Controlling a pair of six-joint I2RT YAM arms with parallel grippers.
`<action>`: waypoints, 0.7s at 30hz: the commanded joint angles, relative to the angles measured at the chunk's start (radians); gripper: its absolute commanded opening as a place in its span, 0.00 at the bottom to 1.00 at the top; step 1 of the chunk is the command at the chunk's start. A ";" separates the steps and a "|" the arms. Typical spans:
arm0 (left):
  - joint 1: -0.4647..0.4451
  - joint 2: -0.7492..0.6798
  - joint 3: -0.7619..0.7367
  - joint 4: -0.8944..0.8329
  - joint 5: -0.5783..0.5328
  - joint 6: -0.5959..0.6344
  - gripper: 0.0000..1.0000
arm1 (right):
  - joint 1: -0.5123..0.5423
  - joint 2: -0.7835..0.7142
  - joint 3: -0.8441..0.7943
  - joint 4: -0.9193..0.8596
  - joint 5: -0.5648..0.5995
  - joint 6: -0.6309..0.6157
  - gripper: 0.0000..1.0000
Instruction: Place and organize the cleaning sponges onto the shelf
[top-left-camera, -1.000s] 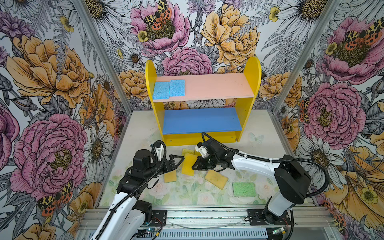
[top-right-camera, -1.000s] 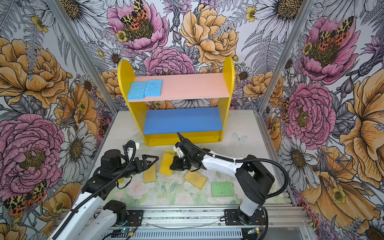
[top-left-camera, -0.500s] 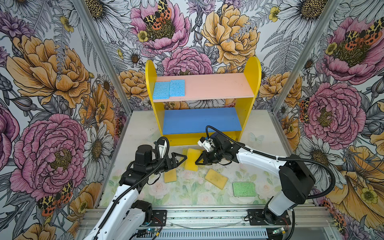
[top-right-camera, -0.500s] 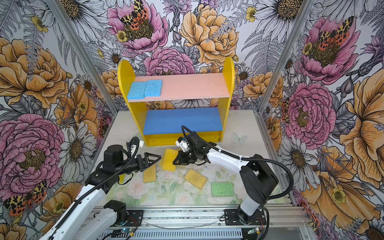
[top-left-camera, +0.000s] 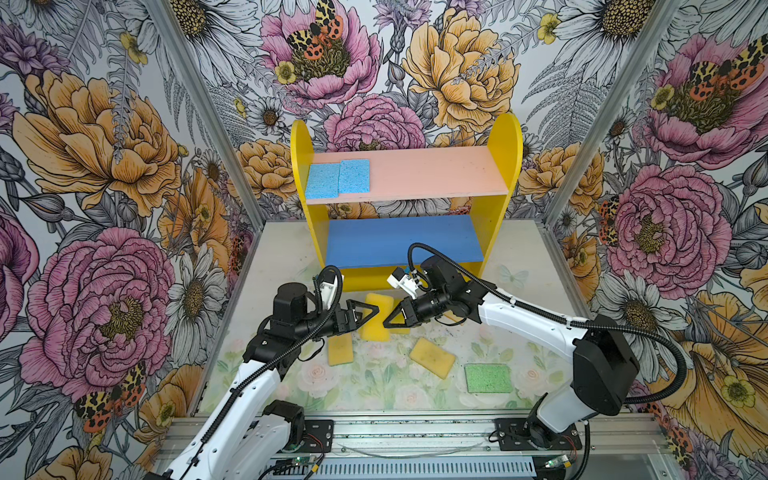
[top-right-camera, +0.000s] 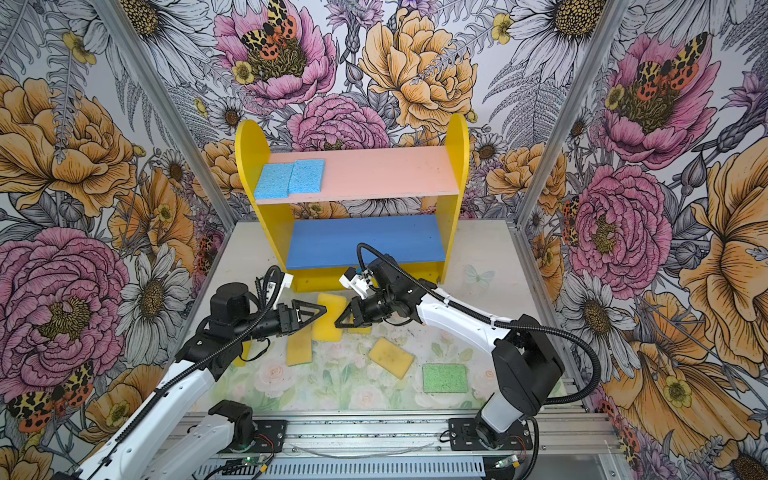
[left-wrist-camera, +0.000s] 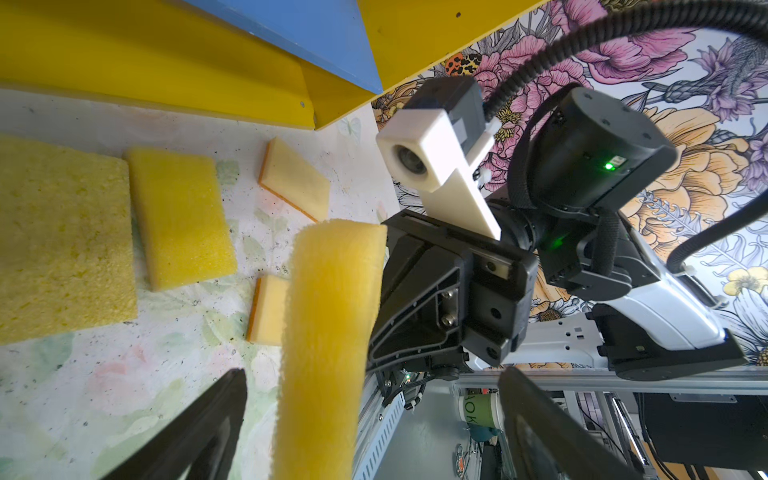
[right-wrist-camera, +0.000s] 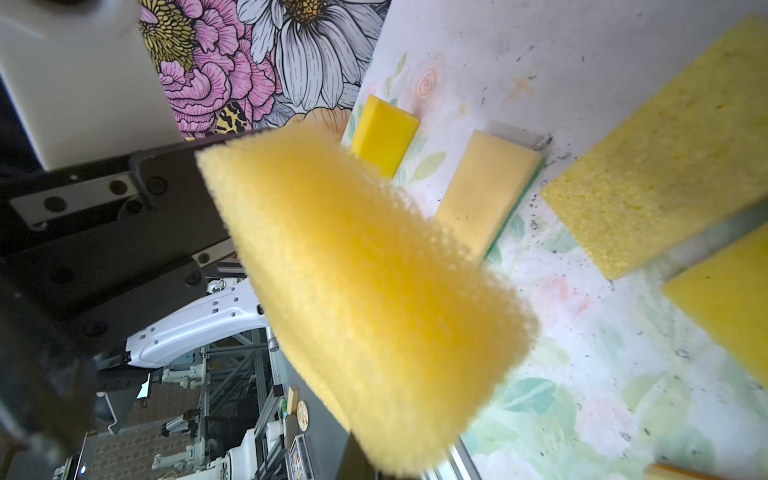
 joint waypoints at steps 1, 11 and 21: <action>-0.028 0.030 0.033 0.039 -0.029 0.031 0.83 | 0.009 -0.041 0.027 -0.002 -0.041 -0.010 0.02; -0.045 0.031 0.007 0.113 -0.068 -0.021 0.16 | 0.015 -0.065 0.025 0.000 -0.011 0.022 0.28; 0.014 -0.001 -0.107 0.519 -0.121 -0.382 0.15 | 0.034 -0.210 0.026 0.014 0.225 0.138 0.65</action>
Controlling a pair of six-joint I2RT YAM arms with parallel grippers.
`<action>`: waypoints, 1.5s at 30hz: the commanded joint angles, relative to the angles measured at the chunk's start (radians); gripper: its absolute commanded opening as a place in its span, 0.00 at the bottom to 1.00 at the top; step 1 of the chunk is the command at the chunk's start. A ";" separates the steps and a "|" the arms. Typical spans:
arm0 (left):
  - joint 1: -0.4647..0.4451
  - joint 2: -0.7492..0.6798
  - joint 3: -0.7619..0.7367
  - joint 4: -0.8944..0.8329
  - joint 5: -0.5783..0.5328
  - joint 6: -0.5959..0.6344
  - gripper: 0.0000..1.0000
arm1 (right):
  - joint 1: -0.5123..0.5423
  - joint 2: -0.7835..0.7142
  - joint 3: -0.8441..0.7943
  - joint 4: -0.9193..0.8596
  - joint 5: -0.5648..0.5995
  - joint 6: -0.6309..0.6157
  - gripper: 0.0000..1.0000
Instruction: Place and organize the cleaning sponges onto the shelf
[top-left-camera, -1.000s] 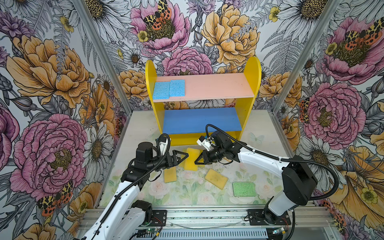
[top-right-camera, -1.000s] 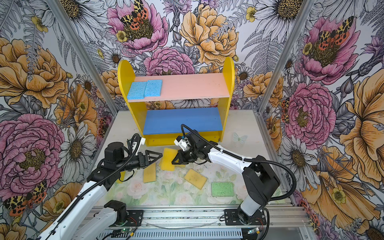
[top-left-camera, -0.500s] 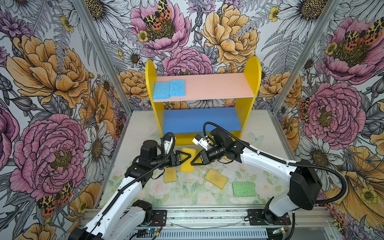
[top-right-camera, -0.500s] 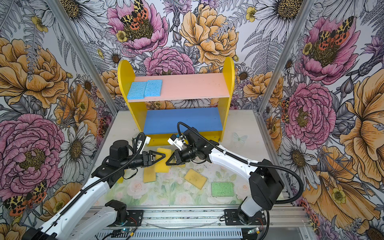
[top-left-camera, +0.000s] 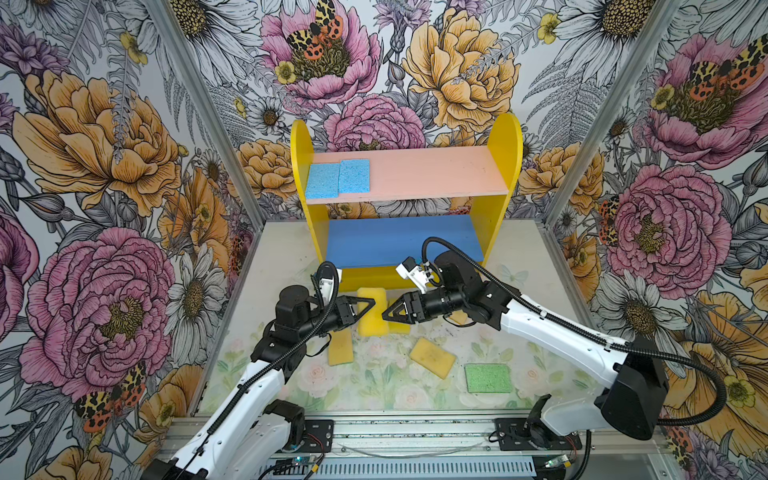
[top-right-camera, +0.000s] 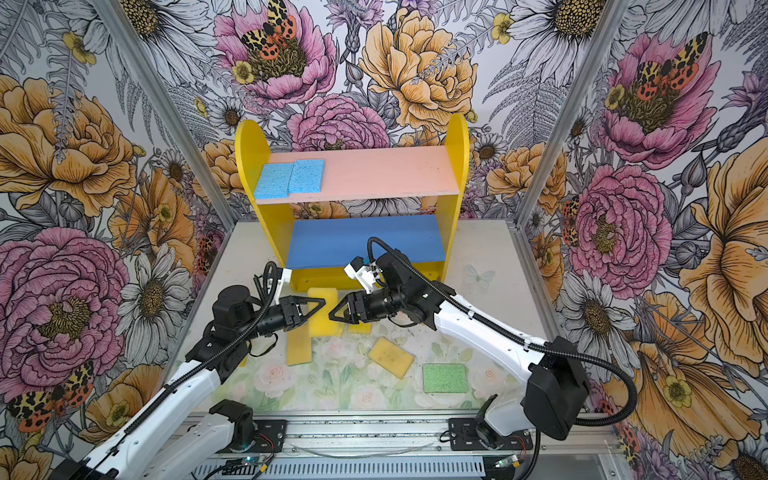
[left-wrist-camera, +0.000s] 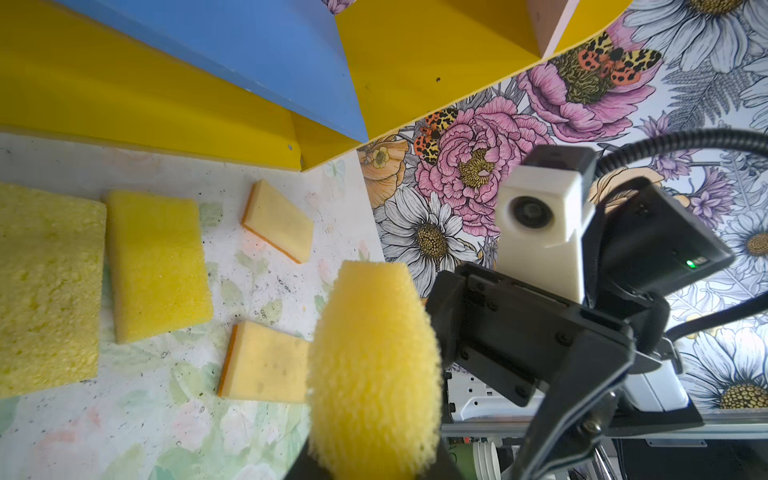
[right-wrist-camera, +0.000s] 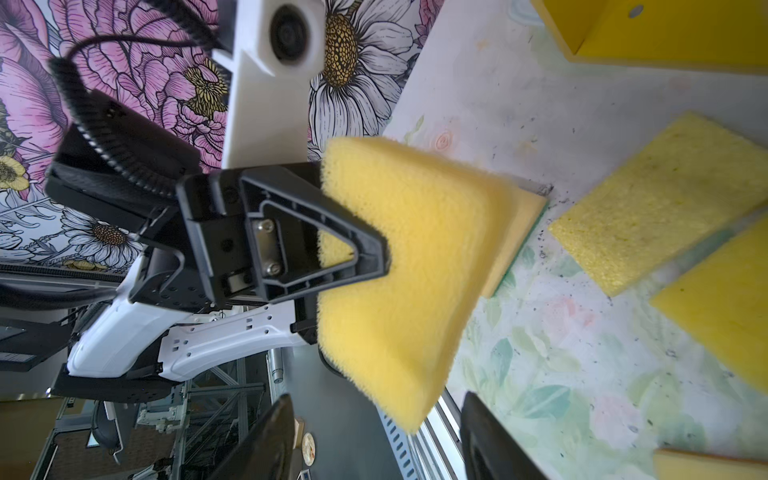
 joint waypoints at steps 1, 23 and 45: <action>0.021 -0.007 -0.006 0.199 -0.034 -0.142 0.15 | 0.009 -0.037 0.026 0.018 0.084 0.048 0.65; 0.039 -0.027 -0.044 0.447 -0.041 -0.345 0.16 | 0.065 0.009 0.105 0.082 0.123 0.077 0.39; 0.246 -0.237 0.195 -0.048 0.073 -0.119 0.99 | 0.020 -0.027 0.298 -0.058 0.202 0.028 0.02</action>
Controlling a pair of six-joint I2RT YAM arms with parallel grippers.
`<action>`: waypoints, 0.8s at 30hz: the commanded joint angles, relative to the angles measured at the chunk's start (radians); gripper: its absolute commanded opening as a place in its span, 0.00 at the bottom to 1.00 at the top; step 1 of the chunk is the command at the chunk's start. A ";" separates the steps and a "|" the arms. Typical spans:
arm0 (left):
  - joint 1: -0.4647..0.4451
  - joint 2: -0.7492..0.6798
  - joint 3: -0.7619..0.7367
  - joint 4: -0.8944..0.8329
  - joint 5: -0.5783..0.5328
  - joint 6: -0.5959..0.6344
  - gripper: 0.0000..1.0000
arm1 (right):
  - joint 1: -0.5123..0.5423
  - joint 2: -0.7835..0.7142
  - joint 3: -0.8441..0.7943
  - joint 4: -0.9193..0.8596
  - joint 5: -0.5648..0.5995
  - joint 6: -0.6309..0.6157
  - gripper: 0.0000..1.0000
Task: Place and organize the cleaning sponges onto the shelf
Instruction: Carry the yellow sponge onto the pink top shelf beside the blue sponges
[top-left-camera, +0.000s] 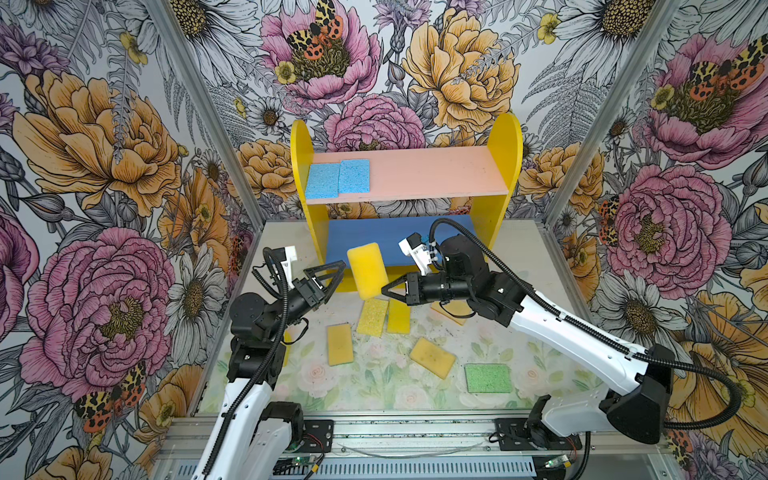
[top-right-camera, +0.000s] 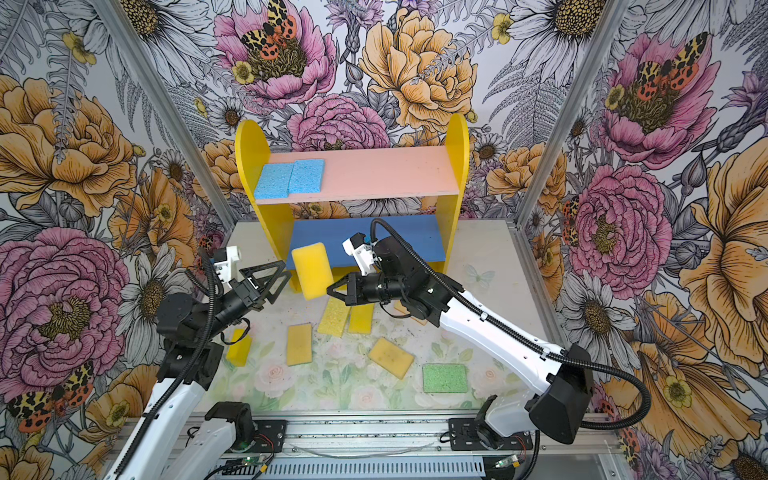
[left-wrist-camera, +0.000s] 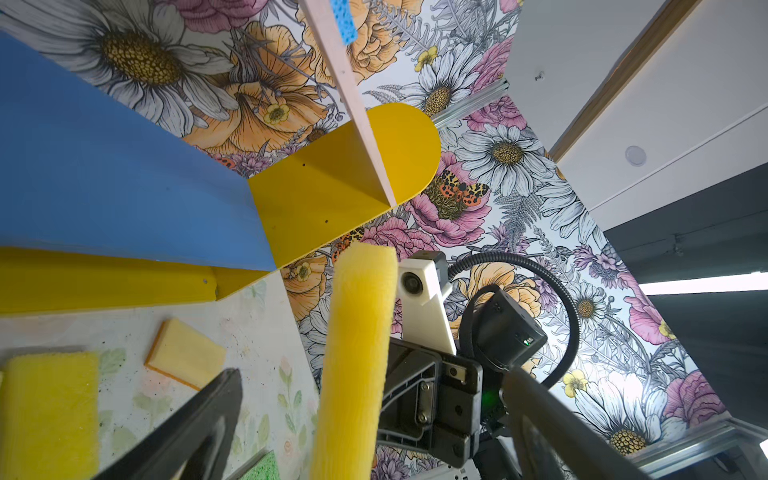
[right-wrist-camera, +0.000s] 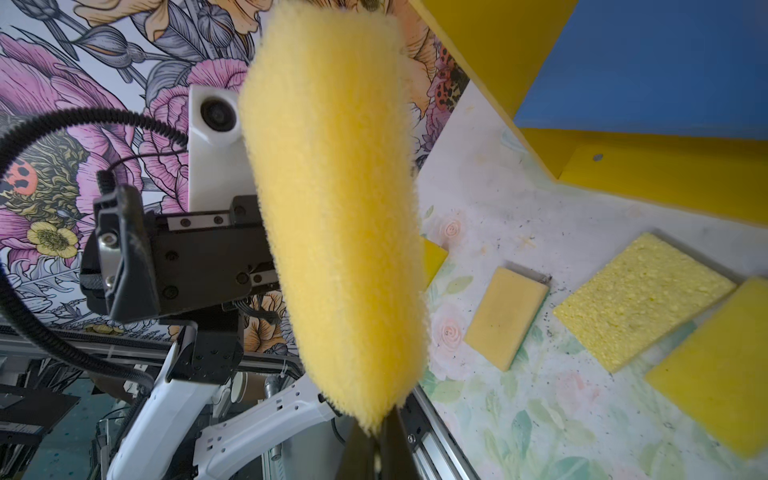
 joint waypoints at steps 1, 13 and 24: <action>0.000 -0.054 0.090 -0.262 0.004 0.165 0.99 | -0.009 -0.016 0.125 -0.051 0.021 -0.046 0.02; -0.032 -0.148 0.191 -0.708 -0.210 0.459 0.99 | -0.219 0.262 0.700 -0.369 0.003 -0.083 0.01; -0.044 -0.129 0.211 -0.766 -0.199 0.496 0.99 | -0.288 0.556 1.075 -0.460 -0.071 -0.040 0.01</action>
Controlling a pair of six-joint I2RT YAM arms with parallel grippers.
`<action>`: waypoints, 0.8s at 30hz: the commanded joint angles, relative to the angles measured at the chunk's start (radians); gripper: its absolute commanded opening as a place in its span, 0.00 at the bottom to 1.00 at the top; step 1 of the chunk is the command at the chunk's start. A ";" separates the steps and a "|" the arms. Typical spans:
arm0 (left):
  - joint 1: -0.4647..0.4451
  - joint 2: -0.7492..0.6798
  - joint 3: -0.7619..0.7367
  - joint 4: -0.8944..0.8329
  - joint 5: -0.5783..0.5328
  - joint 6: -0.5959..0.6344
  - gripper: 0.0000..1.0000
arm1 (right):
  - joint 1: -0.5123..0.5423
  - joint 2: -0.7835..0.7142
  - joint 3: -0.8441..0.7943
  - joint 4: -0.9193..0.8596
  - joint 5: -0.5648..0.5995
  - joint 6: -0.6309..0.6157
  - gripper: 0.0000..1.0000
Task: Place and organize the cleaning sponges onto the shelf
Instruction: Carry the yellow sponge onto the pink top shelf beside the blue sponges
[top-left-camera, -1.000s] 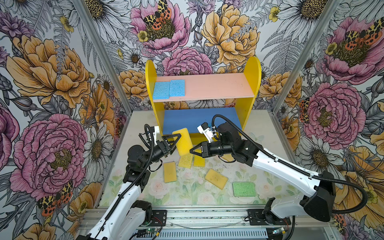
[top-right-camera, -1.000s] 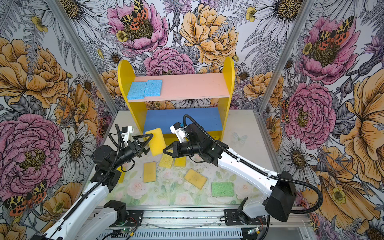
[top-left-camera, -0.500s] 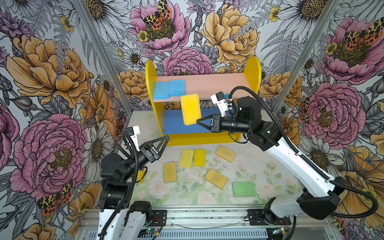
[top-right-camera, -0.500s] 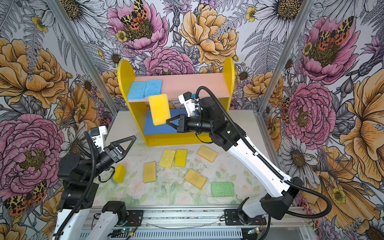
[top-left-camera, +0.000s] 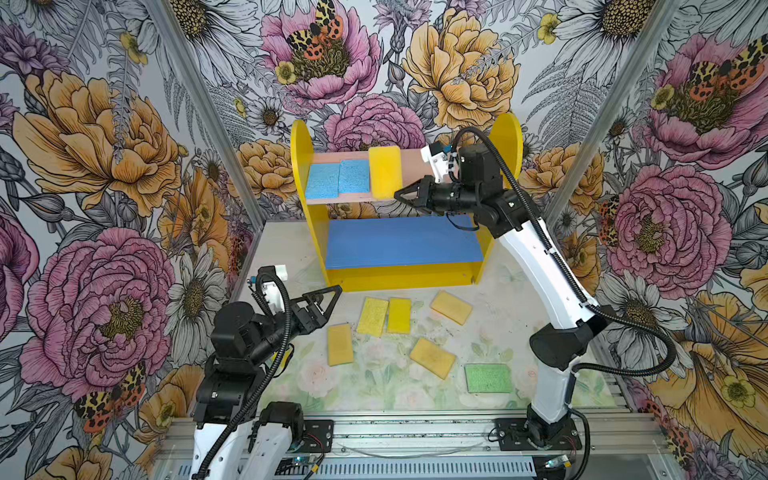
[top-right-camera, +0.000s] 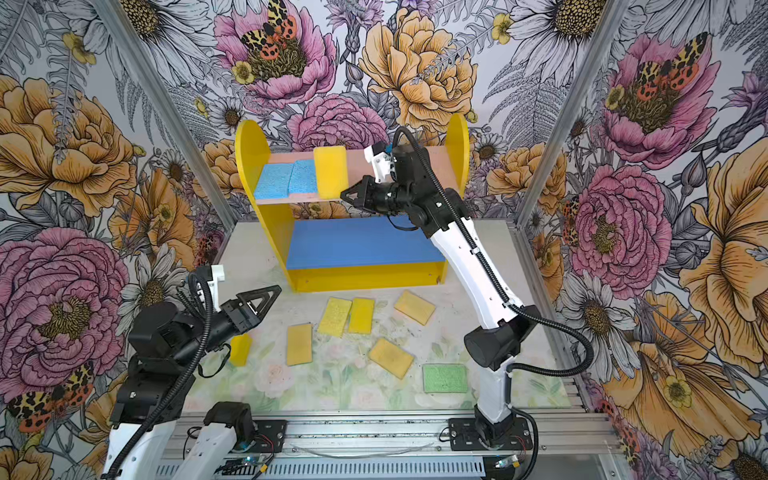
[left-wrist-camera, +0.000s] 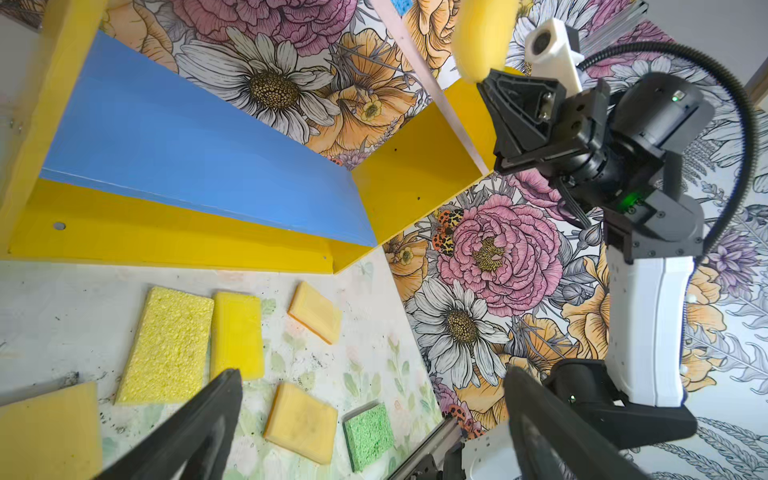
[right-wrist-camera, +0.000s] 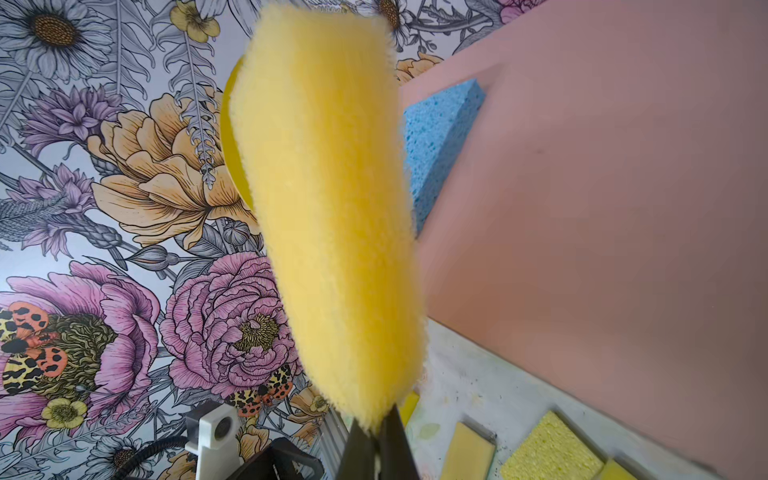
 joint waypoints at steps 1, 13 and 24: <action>-0.008 0.010 0.028 -0.037 -0.018 0.044 0.99 | -0.011 0.025 0.063 -0.033 -0.030 0.016 0.02; -0.010 0.027 0.027 -0.046 -0.016 0.055 0.99 | -0.026 0.098 0.146 -0.032 -0.012 0.044 0.04; -0.019 0.035 0.059 -0.108 -0.032 0.098 0.99 | -0.037 0.167 0.225 -0.029 0.004 0.069 0.08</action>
